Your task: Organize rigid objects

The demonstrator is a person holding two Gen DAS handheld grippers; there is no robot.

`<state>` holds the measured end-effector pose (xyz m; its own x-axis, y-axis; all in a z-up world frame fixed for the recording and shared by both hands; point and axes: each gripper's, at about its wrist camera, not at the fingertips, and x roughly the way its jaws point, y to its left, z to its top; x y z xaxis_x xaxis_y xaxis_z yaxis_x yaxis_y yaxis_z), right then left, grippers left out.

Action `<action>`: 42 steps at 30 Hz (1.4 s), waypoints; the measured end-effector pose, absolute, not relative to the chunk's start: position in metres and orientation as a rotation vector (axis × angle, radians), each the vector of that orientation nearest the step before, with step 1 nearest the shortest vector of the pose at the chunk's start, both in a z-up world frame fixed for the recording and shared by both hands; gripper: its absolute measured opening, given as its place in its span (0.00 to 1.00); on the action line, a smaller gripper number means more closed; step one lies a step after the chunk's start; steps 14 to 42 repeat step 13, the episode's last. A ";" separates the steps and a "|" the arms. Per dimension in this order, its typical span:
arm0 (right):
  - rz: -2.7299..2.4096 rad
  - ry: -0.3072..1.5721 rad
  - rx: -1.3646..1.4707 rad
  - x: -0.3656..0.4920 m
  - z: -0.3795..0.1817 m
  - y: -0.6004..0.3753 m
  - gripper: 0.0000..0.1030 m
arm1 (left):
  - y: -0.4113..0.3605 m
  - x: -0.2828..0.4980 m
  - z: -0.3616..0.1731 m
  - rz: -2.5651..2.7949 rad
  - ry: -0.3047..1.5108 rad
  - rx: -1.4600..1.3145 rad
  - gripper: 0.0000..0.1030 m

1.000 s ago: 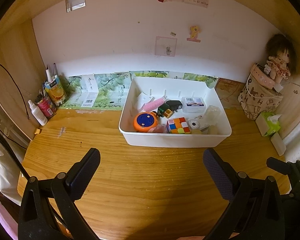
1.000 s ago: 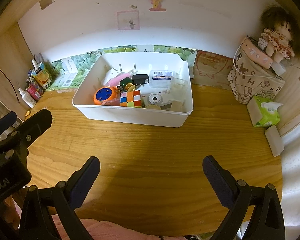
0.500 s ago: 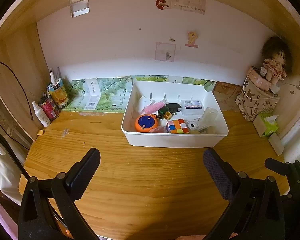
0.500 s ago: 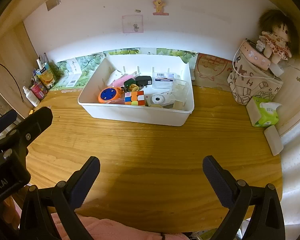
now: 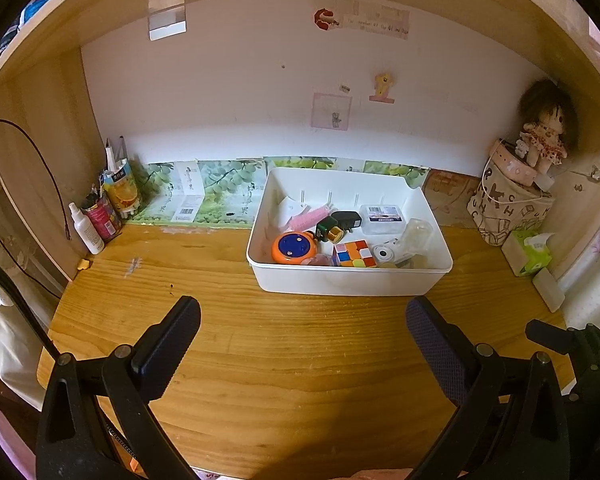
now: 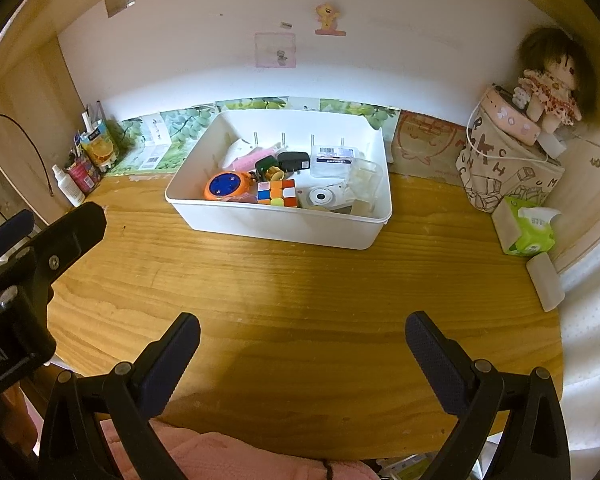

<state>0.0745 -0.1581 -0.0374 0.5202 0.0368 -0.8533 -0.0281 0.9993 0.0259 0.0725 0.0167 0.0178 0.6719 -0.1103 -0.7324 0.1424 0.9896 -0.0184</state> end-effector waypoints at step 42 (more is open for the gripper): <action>0.046 1.019 0.002 0.066 -0.036 -0.155 1.00 | 0.018 0.065 0.021 -0.143 0.804 0.040 0.99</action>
